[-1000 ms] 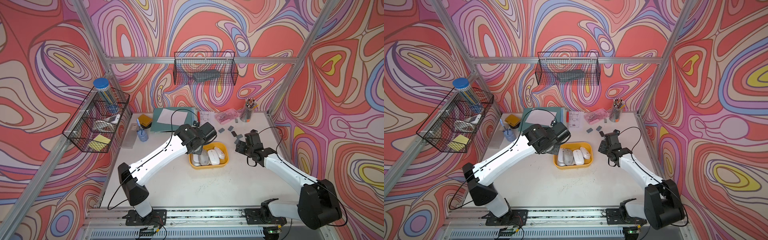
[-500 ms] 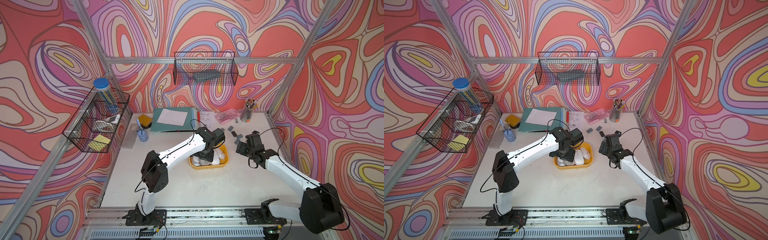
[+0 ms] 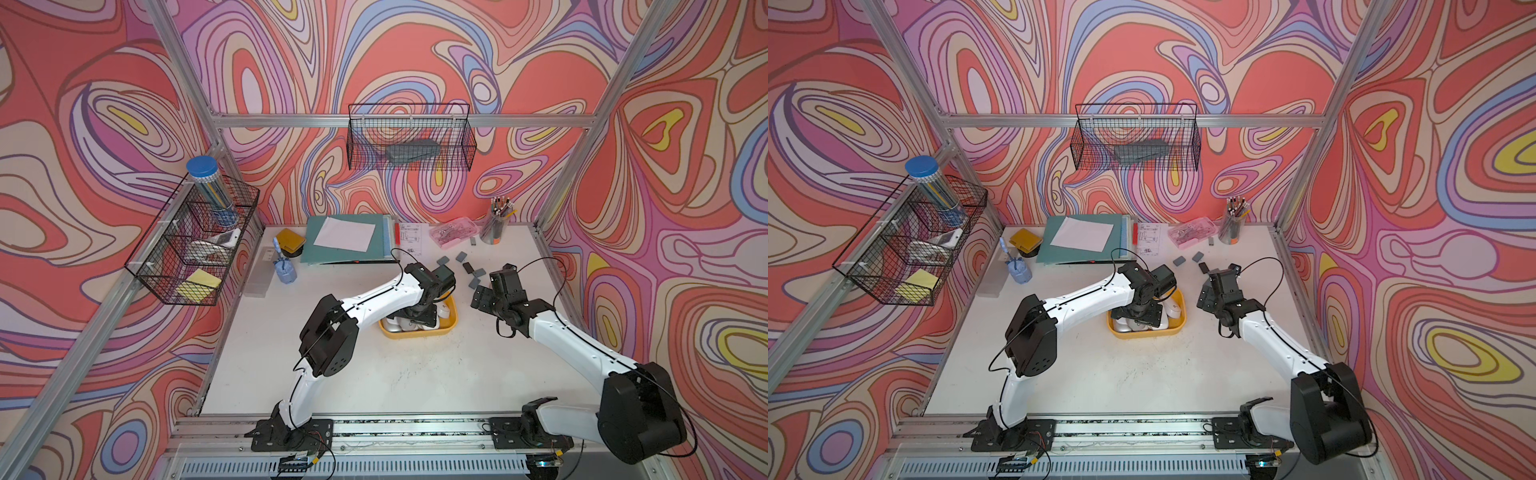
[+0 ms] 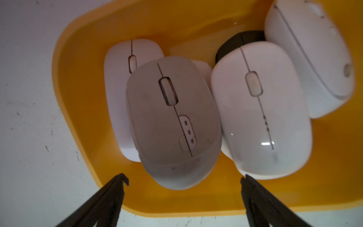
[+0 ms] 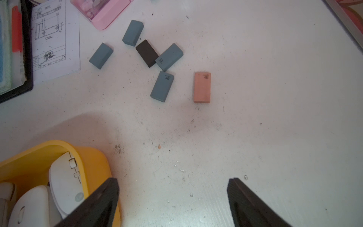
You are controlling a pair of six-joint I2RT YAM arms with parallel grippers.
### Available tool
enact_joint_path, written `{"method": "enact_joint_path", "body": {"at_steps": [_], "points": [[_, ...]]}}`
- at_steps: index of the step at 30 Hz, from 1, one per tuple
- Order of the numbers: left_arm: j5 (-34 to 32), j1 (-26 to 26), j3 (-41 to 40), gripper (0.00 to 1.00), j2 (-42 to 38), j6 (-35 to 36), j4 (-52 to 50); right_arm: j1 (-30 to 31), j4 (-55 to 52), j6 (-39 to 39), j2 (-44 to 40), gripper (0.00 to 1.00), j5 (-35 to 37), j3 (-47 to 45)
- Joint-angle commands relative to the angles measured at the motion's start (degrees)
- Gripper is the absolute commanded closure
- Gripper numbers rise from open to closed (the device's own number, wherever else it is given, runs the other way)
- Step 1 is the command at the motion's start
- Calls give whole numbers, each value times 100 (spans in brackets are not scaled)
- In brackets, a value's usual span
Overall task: Take out the mouse from the storage box
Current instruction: Adjust the mouse in the storage box.
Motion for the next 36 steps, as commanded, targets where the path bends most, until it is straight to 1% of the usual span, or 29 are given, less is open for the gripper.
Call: {"method": "enact_joint_path", "body": {"at_steps": [1,5,8,14,17,19,21,22,24,27,29,33,36], "points": [[-405,-13,-18,4,-35,-188,146,20,78,-47,-70,11,55,-118],[-510,97,-117,4,34,-277,266,20,93,-48,-70,11,11,-128],[-379,233,-261,6,108,-309,451,20,101,-49,-87,11,6,-150],[-384,270,-293,10,245,-276,542,19,152,-52,-88,11,-8,-169],[-473,266,-267,14,298,-263,469,19,156,-58,-79,11,-38,-173],[-561,267,-295,22,282,-258,421,19,152,-57,-79,11,-27,-183],[-613,275,-372,27,234,-254,429,18,170,-47,-88,11,-42,-194],[-614,271,-411,27,198,-224,453,20,183,-45,-79,11,-55,-192],[-635,271,-424,26,158,-176,472,20,183,-51,-70,11,-67,-193],[-724,275,-304,16,170,-75,377,20,182,-40,-61,11,-89,-186],[-745,272,-117,11,242,-15,168,20,167,-41,-69,11,-105,-181],[-856,262,53,9,224,101,-203,20,178,-39,-70,10,-182,-186],[-952,250,7,8,51,343,-167,20,253,-37,-45,10,-232,-210]]}}
